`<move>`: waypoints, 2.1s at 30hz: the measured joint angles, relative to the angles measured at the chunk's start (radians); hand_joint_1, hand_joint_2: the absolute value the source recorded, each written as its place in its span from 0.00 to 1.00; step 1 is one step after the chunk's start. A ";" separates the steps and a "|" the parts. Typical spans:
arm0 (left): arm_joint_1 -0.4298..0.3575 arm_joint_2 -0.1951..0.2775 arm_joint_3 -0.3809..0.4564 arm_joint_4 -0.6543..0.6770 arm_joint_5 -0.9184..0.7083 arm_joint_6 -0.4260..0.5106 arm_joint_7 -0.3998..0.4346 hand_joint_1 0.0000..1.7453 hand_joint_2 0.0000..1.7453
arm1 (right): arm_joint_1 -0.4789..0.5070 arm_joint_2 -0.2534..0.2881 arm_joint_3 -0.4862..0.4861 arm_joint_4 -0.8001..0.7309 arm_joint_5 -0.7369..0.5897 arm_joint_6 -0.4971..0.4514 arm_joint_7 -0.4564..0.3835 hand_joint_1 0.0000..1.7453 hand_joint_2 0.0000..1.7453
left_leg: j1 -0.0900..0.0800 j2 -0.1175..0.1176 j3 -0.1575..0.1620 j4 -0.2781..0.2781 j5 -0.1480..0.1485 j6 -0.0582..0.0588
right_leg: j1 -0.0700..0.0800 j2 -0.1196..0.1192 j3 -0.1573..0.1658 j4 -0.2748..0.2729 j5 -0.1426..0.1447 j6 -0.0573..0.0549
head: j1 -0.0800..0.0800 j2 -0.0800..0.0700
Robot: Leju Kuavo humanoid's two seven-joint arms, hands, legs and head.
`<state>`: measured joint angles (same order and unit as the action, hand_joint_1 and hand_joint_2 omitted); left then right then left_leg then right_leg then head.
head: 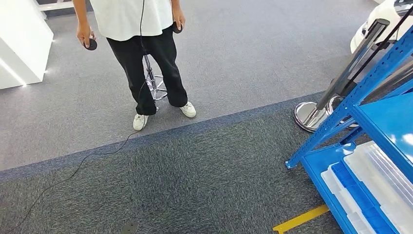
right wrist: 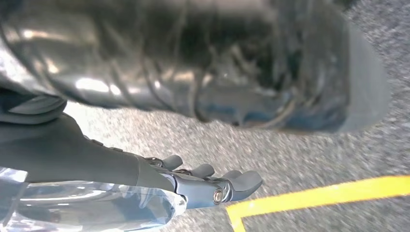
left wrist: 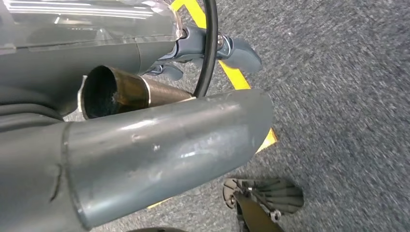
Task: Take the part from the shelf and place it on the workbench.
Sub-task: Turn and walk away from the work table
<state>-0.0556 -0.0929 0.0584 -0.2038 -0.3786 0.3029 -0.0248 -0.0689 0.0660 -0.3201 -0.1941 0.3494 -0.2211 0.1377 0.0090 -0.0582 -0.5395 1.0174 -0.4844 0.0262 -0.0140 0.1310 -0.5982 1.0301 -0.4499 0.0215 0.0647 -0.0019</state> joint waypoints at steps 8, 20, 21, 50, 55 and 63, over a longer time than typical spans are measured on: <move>0.002 0.001 0.003 0.002 0.000 0.000 0.000 0.00 0.00 | -0.001 0.001 0.000 0.000 0.000 0.000 0.000 0.00 0.00 | -0.004 0.112 0.002 -0.014 0.006 0.019 | -0.002 -0.131 -0.088 0.206 -0.090 0.017 | 0.006 0.000; 0.002 0.001 0.003 0.002 -0.001 0.002 0.000 0.00 0.00 | -0.005 0.001 0.000 0.001 0.000 -0.001 0.000 0.00 0.00 | -0.004 0.076 -0.071 0.204 -0.135 -0.032 | 0.006 -0.131 0.024 -0.014 -0.007 -0.044 | 0.001 0.000; 0.005 0.001 0.003 0.002 -0.001 0.002 0.000 0.00 0.00 | -0.005 0.001 0.000 0.001 0.000 -0.001 0.000 0.00 0.00 | -0.003 0.070 -0.100 0.261 -0.152 -0.033 | 0.008 -0.116 0.023 -0.013 -0.007 -0.046 | 0.001 0.000; 0.004 0.003 0.005 0.004 -0.001 0.005 -0.002 0.00 0.00 | -0.002 0.000 0.000 0.002 0.006 -0.001 0.001 0.00 0.00 | 0.005 0.083 -0.052 0.157 -0.109 -0.040 | -0.003 -0.128 0.032 -0.021 -0.006 -0.038 | 0.006 0.000; 0.011 0.004 0.005 0.004 0.000 0.006 -0.002 0.00 0.00 | -0.002 0.000 -0.001 0.002 0.006 -0.001 0.002 0.00 0.00 | 0.006 0.050 -0.071 0.166 -0.054 -0.034 | 0.002 -0.060 0.030 -0.009 -0.009 -0.039 | 0.006 0.000; 0.006 0.005 0.006 0.004 0.003 0.007 -0.004 0.00 0.00 | 0.000 0.002 -0.001 0.002 0.006 -0.003 0.003 0.00 0.00 | 0.009 0.026 0.001 -0.019 0.017 0.001 | -0.003 -0.039 -0.009 0.033 -0.028 0.006 | 0.010 0.000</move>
<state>-0.0491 -0.0880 0.0648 -0.1999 -0.3757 0.3096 -0.0285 -0.0684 0.0675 -0.3208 -0.1917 0.3559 -0.2240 0.1410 0.0184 -0.0326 -0.5389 0.9986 -0.4675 0.0274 -0.0174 0.0919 -0.6076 1.0627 -0.4775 0.0274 0.0744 -0.0019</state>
